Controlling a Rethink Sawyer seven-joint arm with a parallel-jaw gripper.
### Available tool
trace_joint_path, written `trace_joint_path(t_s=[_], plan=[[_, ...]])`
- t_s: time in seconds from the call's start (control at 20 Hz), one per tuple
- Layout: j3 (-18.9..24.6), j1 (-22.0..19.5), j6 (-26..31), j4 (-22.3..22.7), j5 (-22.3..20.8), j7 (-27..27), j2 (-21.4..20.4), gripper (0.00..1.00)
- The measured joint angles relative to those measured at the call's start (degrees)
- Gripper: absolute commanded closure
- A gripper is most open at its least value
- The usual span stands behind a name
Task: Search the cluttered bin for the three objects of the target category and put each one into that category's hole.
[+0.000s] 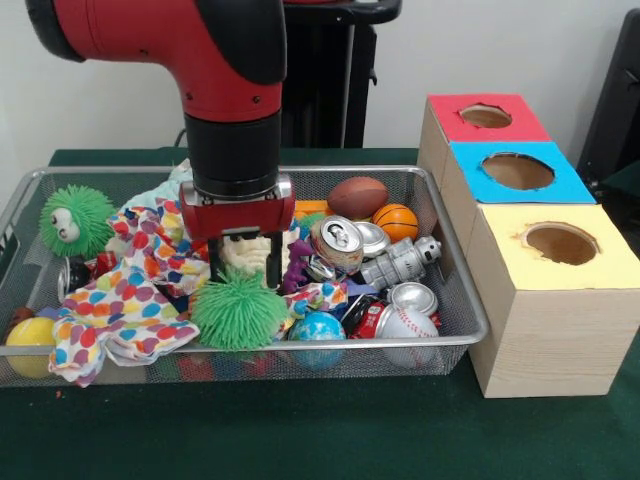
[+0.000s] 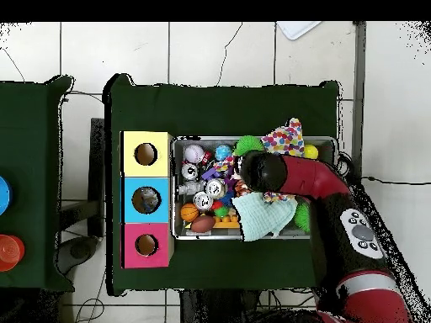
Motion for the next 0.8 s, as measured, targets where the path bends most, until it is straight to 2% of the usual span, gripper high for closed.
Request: trace_joint_path(t_s=[0.25,0.45,0.5,0.8], plan=[[0.0,0.2,-3.5,0.0,-1.6,0.0,1.9,0.0],[-0.1,0.5,-3.8,0.0,-2.4,0.0,2.2,0.0],[-0.1,0.8,-3.8,-0.1,-2.9,0.0,2.2,1.0],[-1.6,2.6,-3.8,-0.2,-4.0,0.0,2.2,1.0]])
